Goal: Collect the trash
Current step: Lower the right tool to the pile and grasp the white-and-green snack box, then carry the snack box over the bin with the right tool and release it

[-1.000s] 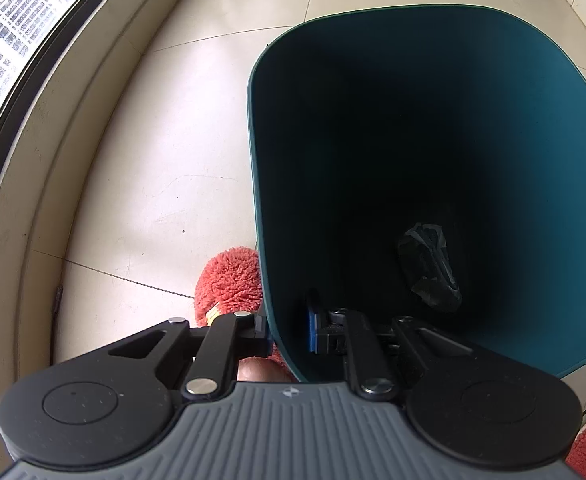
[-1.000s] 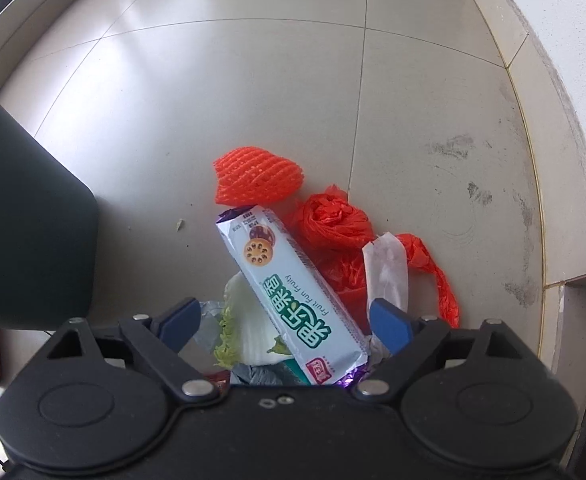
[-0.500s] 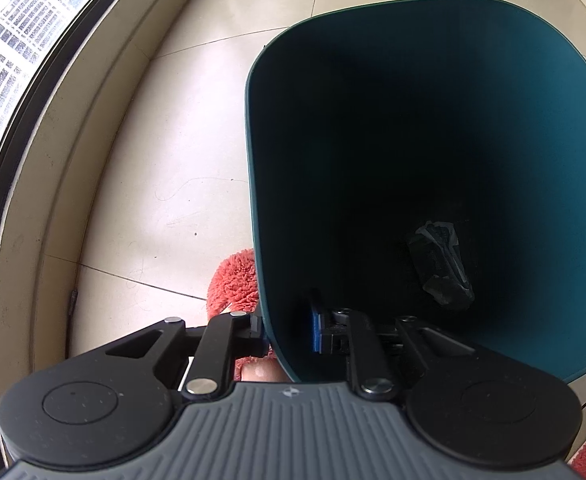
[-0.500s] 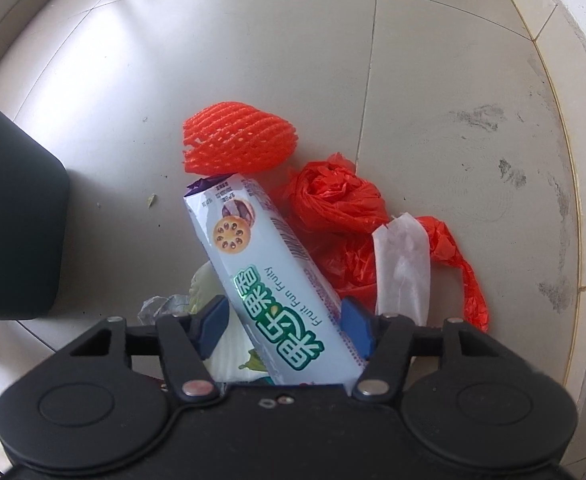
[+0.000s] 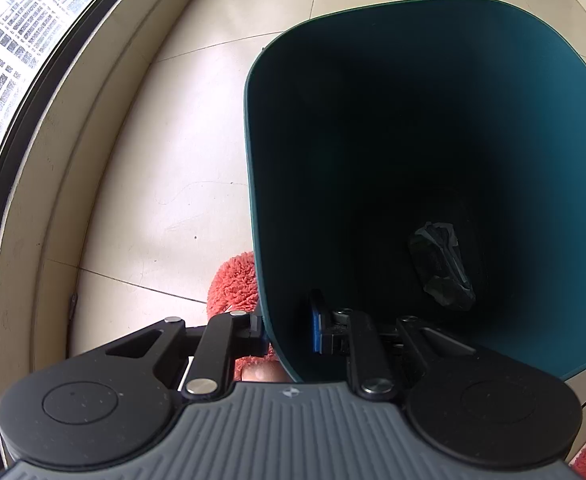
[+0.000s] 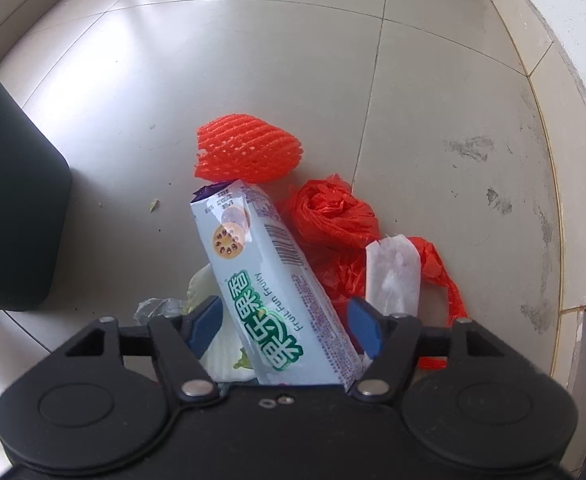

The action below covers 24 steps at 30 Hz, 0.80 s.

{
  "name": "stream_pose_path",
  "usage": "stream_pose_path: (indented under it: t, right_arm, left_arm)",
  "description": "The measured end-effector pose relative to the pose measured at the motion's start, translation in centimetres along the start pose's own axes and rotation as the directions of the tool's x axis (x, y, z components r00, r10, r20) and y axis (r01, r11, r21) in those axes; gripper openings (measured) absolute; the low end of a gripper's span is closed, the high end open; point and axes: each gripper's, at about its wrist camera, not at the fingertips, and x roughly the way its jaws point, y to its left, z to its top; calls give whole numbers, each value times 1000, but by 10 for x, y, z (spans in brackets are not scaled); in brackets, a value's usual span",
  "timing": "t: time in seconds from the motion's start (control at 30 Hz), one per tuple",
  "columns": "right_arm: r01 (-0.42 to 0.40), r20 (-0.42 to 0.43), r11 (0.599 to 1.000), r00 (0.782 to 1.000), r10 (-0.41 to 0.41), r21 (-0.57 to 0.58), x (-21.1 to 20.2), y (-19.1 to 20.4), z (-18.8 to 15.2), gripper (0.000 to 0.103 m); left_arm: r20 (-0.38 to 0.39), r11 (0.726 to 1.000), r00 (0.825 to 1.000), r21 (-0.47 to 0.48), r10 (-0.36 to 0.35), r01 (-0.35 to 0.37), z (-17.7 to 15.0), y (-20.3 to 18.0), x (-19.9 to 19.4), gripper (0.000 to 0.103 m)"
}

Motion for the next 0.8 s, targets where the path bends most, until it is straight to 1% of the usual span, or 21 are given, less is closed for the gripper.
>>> stream_pose_path:
  t: [0.07,0.13,0.17,0.23,0.27,0.3,0.33,0.37,0.5,0.57,0.6,0.7,0.8]
  right_arm:
    - [12,-13,1000,1000,-12,-2,9,1,3,73]
    - [-6,-33,1000,999,6,-20,17,5,2,74]
    - [-11,-47,999,999,9,-43,21,9,1,75]
    - [10,-47,996,999,-14,-87,27,16,-1,74]
    - [19,-41,995,999,-23,-98,27,18,-2,70]
    - [27,-37,995,999,-31,-97,27,19,-2,69]
    - [27,-35,996,999,-31,-86,27,17,-1,63]
    - [19,-35,997,999,-22,-68,24,15,-1,60]
    - [-1,-21,1000,1000,1,-28,8,8,-5,55]
    - [8,-6,1000,1000,-8,-15,-2,7,-8,51]
    - [10,2,1000,1000,-10,-12,-10,6,-9,51]
    - [57,36,998,998,-55,-34,-33,8,-13,50]
    - [61,67,998,996,-60,-20,-60,5,-13,49]
  left_arm:
    - [1,1000,1000,3,-2,2,0,0,0,18]
    - [3,1000,1000,6,-2,2,0,0,-1,18]
    - [4,1000,1000,7,-3,3,0,0,-1,18]
    - [5,1000,1000,10,-4,4,0,0,-2,18]
    - [6,1000,1000,11,-4,4,-1,0,-2,18]
    - [7,1000,1000,12,-5,5,-1,0,-2,18]
    - [8,1000,1000,13,-6,6,-1,0,-2,18]
    - [10,1000,1000,15,-7,7,-1,0,-3,18]
    - [19,1000,1000,22,-6,5,-3,-1,-4,18]
    - [22,1000,1000,23,-5,5,-3,-1,-5,18]
    - [25,1000,1000,24,-6,5,-3,-1,-5,18]
    - [28,1000,1000,24,-8,7,-4,-2,-6,18]
    - [34,1000,999,27,-6,5,-5,-2,-7,18]
